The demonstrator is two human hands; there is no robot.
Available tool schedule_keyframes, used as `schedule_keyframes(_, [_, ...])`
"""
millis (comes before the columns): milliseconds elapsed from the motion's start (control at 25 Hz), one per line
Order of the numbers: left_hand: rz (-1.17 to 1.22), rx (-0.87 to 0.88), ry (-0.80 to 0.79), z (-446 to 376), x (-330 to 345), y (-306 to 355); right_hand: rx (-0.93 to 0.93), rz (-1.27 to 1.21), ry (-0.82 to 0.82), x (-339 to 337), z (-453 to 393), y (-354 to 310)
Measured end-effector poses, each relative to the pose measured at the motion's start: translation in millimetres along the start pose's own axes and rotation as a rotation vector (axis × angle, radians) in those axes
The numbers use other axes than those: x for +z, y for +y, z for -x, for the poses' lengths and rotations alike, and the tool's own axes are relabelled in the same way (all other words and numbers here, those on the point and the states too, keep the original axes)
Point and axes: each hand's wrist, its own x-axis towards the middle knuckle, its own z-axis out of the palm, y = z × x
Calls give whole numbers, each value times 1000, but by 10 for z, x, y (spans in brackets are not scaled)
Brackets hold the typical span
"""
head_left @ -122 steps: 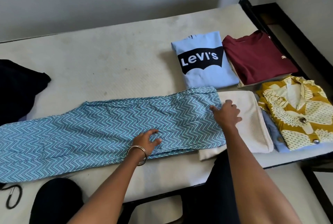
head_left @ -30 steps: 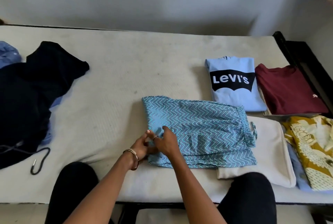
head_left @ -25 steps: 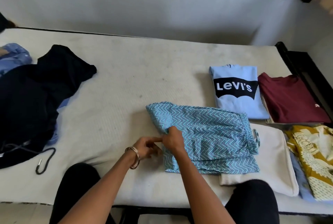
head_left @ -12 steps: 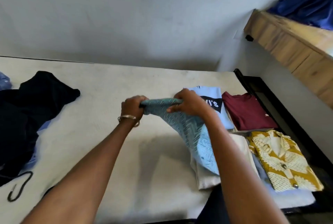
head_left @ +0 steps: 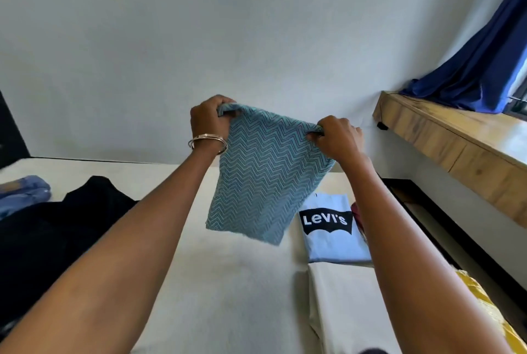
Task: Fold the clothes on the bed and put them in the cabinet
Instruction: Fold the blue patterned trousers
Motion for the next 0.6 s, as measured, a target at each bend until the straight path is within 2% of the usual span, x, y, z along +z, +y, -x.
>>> schedule_keyframes(80, [25, -28, 130, -3, -165, 29, -13, -133, -43, 22, 28, -86])
schedule_keyframes(160, [33, -79, 182, 54, -289, -41, -20, -248, -85, 116, 60, -124])
schedule_keyframes(360, [28, -243, 171, 299, -440, -287, -17, -370, -104, 280, 133, -146])
schedule_keyframes(480, [11, -347, 161, 415, -483, -433, -48, -475, -195, 348, 136, -122])
schedule_keyframes(600, [87, -519, 139, 477, -421, -643, 22, -705, -250, 589, 159, -85])
